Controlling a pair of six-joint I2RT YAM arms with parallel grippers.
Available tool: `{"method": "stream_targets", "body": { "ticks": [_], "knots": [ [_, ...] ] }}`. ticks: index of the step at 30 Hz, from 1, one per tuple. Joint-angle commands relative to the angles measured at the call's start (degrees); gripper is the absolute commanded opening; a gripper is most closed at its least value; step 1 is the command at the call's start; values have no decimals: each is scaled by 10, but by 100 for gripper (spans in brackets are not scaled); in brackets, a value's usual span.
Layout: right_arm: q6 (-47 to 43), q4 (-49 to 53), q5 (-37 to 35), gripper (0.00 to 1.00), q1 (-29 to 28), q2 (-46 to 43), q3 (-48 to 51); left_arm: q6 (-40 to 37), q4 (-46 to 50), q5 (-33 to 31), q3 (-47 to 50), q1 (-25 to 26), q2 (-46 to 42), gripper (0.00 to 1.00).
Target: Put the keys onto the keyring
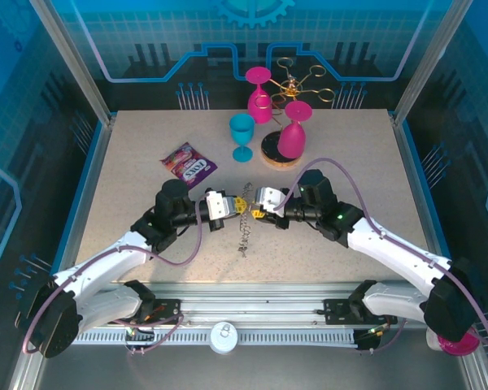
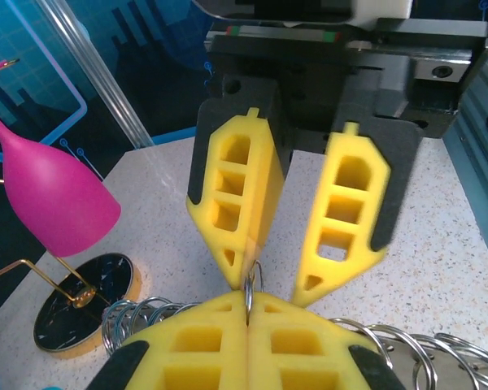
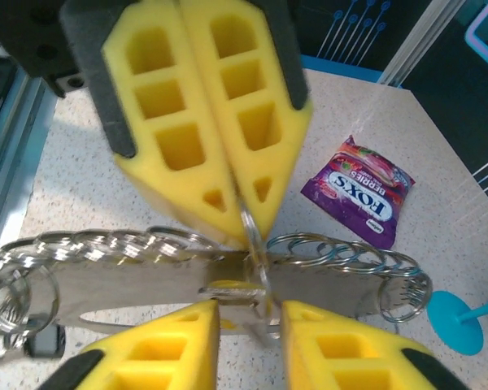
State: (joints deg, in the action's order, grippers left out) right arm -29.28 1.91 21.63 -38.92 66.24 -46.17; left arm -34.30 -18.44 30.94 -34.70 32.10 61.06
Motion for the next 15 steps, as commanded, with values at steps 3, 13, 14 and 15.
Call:
{"method": "stream_targets", "body": {
  "ticks": [3, 13, 14, 15],
  "knots": [
    [21, -32, 7, 16, 4, -8, 4, 12, -37, 27, 7, 1, -1, 0],
    [13, 0, 33, 0, 3, 12, -1, 36, -93, 46, 31, 0, -5, 0],
    [14, 6, 38, 0, 1, 17, -6, 46, -111, 49, 35, 1, -6, 0],
    [15, 15, 46, 2, 0, 26, -13, 56, -129, 51, 39, 1, -4, 0]
  ]
}}
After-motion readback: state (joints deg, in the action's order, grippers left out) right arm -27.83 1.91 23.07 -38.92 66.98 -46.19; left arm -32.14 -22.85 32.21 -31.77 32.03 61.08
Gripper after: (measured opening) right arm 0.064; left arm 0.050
